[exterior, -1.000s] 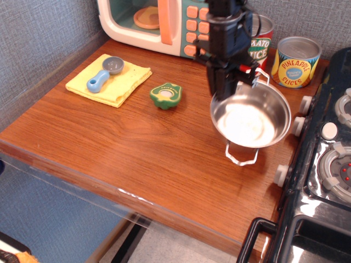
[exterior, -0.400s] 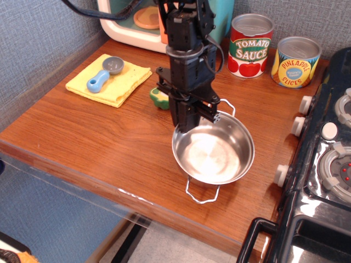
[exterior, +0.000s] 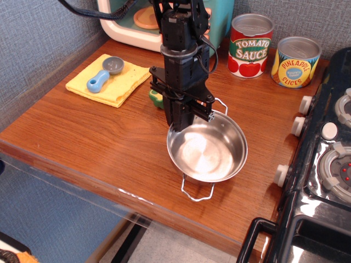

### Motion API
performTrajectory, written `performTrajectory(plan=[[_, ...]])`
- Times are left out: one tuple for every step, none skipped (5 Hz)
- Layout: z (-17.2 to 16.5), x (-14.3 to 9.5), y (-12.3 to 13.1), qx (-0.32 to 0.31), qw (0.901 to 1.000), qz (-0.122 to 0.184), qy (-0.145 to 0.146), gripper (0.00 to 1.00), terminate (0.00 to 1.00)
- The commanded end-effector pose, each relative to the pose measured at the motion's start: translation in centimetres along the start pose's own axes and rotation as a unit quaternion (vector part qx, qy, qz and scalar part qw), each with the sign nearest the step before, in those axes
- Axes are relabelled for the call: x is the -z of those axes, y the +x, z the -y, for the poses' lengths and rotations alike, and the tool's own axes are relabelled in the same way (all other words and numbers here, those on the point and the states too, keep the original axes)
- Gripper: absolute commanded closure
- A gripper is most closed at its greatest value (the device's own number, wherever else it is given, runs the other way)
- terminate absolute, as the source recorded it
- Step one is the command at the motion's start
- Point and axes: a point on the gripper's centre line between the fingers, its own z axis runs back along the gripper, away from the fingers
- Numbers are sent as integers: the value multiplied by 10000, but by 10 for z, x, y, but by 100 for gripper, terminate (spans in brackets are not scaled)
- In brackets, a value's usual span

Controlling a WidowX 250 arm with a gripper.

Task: Move the silver pot toward the lower right corner of table.

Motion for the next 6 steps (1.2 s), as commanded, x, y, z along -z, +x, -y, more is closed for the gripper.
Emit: performTrajectory(plan=[[-1,-10,5,58,10000,-27,1,0,0],[-3,-17,5,58,10000,-6,58,0,0],[0,-36,6,169,9991,301,239,0,0],[3,-40,9,95,9987,346,352,0,0],[3,-33,12,15,9992,254,314,0,0],[3,-33,12,15,9992,254,314,0,0]])
